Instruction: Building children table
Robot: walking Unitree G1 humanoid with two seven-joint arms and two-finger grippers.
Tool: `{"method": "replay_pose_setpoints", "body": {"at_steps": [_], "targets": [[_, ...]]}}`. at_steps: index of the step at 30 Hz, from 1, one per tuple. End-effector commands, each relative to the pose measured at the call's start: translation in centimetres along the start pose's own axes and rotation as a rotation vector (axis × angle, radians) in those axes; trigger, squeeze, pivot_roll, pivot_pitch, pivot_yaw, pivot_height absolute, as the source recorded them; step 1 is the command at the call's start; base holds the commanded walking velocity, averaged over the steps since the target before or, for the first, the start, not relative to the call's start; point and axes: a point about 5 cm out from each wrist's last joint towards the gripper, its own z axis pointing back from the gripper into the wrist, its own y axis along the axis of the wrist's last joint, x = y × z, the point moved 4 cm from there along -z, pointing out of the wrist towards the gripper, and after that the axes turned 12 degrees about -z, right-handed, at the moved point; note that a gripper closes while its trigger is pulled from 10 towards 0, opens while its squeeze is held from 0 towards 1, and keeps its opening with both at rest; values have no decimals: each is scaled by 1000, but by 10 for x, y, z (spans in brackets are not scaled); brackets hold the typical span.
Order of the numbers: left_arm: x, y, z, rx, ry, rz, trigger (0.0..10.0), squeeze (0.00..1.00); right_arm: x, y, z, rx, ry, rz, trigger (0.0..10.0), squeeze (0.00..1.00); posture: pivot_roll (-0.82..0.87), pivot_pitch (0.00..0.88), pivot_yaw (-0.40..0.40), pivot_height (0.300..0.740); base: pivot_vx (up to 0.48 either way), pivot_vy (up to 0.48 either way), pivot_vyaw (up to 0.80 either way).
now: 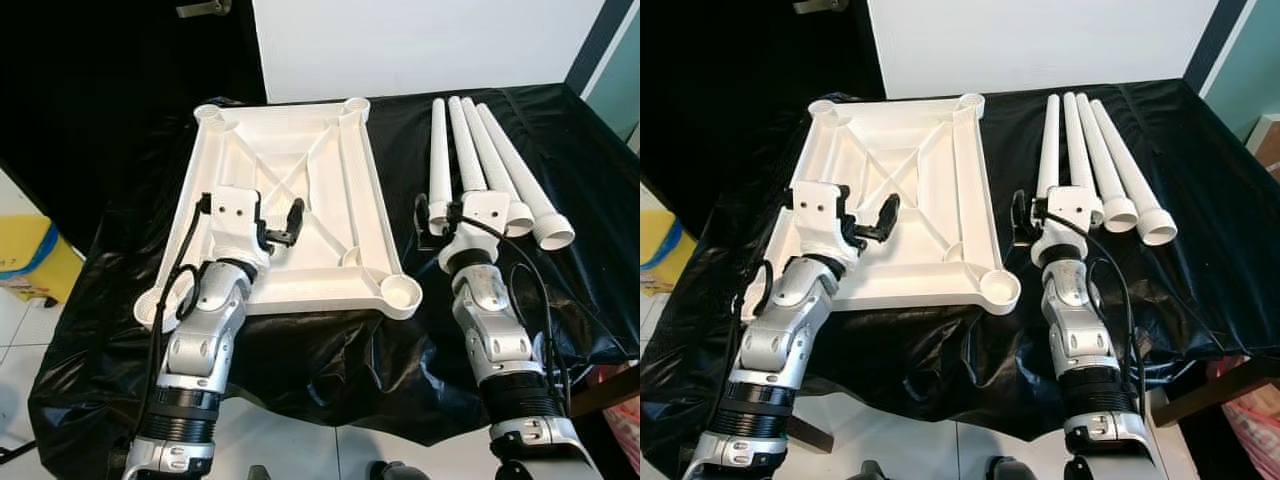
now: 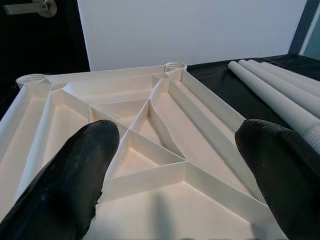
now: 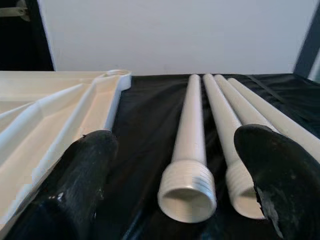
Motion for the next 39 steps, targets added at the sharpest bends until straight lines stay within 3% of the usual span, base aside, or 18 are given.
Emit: {"method": "replay_pose_setpoints", "body": {"at_steps": [1,6,22,39], "targets": [[12,2,2,21,-115,3,10000,0,3,1,-2,4,-13,11,10000,0,-54,54,26,740,0,0,0],[14,2,3,22,-125,11,10000,0,3,2,-4,8,-16,8,10000,0,-54,61,27,740,0,0,0],[12,2,2,24,-122,18,10000,0,3,2,-4,10,-17,8,10000,0,-56,67,30,740,325,0,0],[18,7,7,42,-129,8,10000,0,2,-8,-3,-44,-24,-11,10000,0,-50,78,29,740,0,0,0]]}}
